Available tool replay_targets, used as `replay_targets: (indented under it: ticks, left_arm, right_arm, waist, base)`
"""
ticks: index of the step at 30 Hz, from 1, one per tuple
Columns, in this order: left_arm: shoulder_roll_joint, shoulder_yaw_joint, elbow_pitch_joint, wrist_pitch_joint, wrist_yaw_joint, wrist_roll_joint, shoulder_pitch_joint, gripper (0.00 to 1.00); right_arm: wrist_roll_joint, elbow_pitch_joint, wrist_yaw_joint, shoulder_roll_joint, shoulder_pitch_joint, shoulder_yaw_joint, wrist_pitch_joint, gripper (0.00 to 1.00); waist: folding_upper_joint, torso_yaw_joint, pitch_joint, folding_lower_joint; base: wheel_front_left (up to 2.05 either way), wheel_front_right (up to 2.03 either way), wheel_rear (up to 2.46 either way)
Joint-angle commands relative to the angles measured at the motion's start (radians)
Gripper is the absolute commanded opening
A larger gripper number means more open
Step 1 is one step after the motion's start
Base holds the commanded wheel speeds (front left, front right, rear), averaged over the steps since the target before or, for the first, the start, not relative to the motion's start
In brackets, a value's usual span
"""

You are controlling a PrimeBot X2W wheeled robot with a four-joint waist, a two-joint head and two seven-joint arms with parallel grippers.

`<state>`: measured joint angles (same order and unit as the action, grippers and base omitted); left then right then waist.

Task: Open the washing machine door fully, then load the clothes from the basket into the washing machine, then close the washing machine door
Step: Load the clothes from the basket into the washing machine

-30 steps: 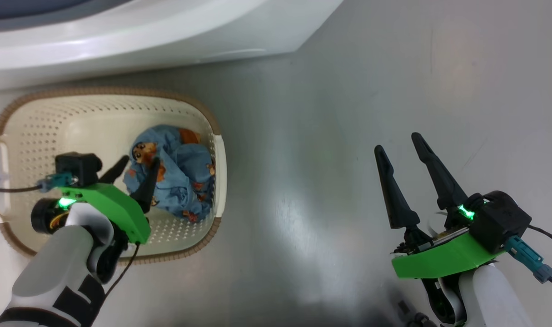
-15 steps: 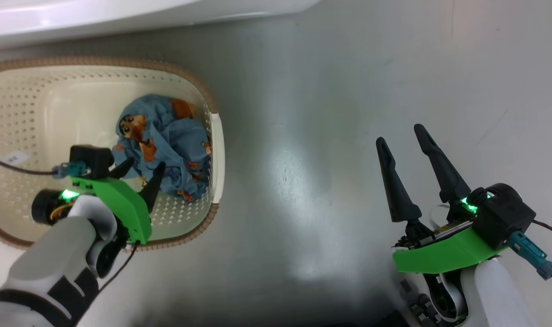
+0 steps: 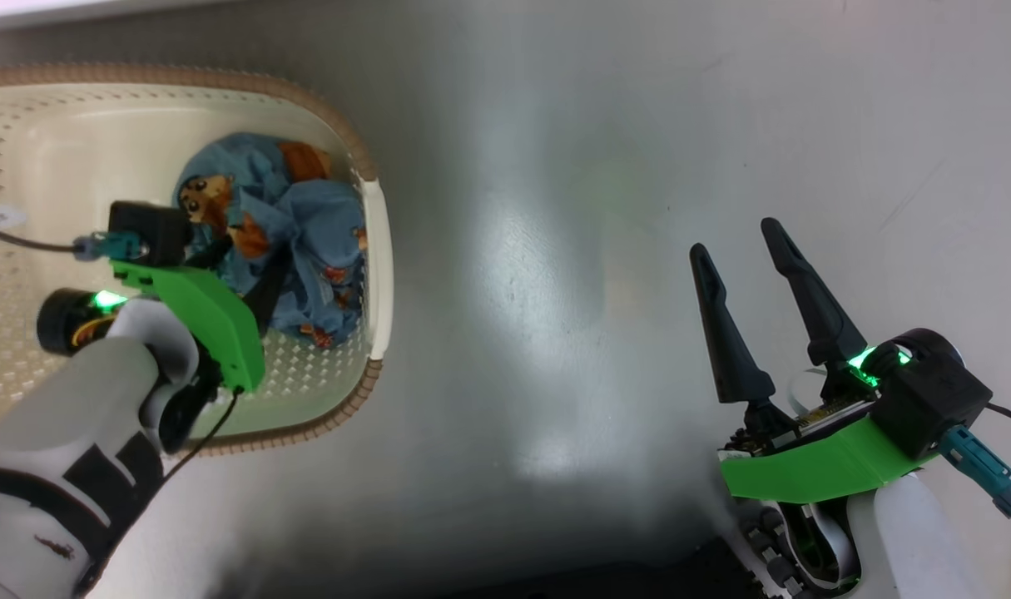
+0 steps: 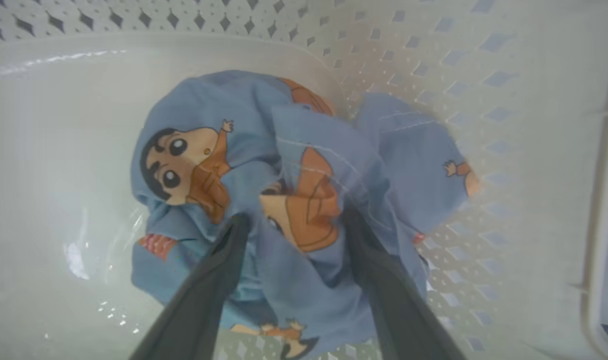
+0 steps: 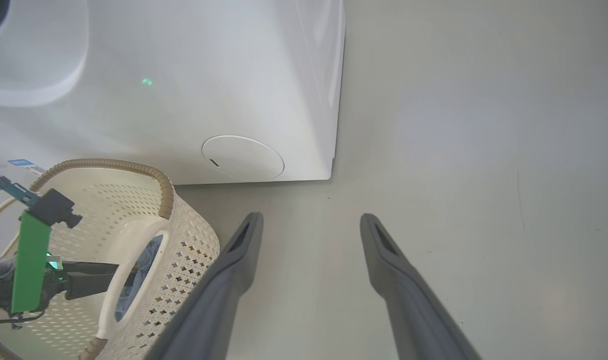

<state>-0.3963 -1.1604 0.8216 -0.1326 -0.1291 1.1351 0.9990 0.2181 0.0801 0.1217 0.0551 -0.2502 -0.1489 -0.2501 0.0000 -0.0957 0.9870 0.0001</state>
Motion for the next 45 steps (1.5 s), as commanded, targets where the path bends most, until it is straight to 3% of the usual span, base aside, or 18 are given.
replay_targets:
  ticks: [1, 12, 13, 14, 35, 38, 45]
  left_arm:
    - [-0.044, 0.006, -0.015, 0.003, -0.001, 0.028, 0.002, 1.00]
    - [-0.052, -0.060, 0.064, 0.042, -0.001, 0.127, 0.070, 1.00]
    - [-0.046, -0.064, 0.071, 0.055, -0.001, 0.137, 0.070, 0.54]
    - [-0.041, -0.067, 0.076, 0.059, -0.002, 0.143, 0.072, 0.00]
    - [-0.049, -0.085, -0.037, -0.127, -0.002, 0.169, 0.010, 0.00]
    - [-0.056, 0.004, -0.071, -0.129, -0.002, 0.124, -0.015, 0.00]
    - [-0.052, 0.340, -0.171, -0.129, -0.002, -0.053, -0.187, 0.00]
  right_arm:
    - [-0.011, 0.025, 0.009, -0.005, 0.028, -0.026, -0.012, 1.00]
    - [-0.015, 0.042, 0.009, -0.005, 0.044, -0.027, -0.012, 1.00]
    - [-0.015, 0.043, 0.009, -0.005, 0.046, -0.025, -0.012, 1.00]
    - [-0.016, 0.044, 0.009, -0.005, 0.047, -0.022, -0.012, 1.00]
    - [-0.030, -0.018, 0.009, -0.005, -0.007, -0.006, -0.012, 1.00]
    - [-0.031, -0.033, 0.009, -0.005, -0.006, -0.005, -0.012, 1.00]
    - [-0.034, -0.065, 0.009, -0.005, 0.007, -0.005, -0.012, 1.00]
  waist:
    - [0.0000, -0.008, 0.017, -0.0001]
    - [0.0000, -0.021, 0.044, -0.0001]
    - [0.0000, -0.021, 0.044, -0.0001]
    - [0.0000, -0.019, 0.043, -0.0001]
    - [0.0000, 0.046, -0.140, -0.0001]
    - [0.0000, 0.059, -0.183, -0.0001]
    - [0.0000, 0.082, -0.293, -0.0001]
  base:
    - [0.00, 0.00, 0.00]
    - [0.00, 0.00, 0.00]
    - [0.00, 0.00, 0.00]
    - [0.00, 0.00, 0.00]
    - [0.00, 0.00, 0.00]
    - [0.00, 0.00, 0.00]
    - [0.00, 0.00, 0.00]
